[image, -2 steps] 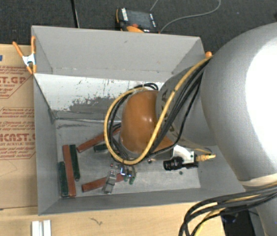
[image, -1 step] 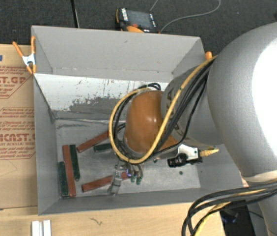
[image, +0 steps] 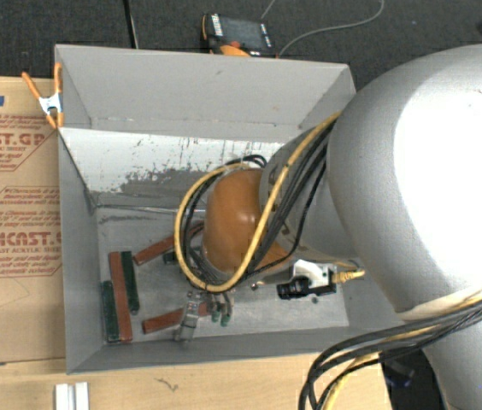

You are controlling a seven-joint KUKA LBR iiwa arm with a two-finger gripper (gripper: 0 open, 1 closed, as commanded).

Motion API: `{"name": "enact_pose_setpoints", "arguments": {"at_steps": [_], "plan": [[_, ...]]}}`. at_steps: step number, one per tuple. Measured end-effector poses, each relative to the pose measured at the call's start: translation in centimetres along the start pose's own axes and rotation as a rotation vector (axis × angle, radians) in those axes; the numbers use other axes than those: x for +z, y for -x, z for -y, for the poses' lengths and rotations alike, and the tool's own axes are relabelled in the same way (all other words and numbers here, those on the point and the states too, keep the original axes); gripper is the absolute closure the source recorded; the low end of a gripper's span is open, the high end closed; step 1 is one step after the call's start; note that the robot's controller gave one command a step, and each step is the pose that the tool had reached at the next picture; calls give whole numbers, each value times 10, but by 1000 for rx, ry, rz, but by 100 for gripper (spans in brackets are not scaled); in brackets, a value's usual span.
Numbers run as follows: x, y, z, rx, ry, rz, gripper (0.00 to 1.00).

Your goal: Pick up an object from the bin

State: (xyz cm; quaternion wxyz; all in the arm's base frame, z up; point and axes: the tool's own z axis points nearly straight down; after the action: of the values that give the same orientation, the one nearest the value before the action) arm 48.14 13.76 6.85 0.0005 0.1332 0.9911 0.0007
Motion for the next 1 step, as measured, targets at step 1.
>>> {"name": "enact_pose_setpoints", "arguments": {"at_steps": [1], "plan": [[0, 1, -1, 1, 1, 1, 0]]}}
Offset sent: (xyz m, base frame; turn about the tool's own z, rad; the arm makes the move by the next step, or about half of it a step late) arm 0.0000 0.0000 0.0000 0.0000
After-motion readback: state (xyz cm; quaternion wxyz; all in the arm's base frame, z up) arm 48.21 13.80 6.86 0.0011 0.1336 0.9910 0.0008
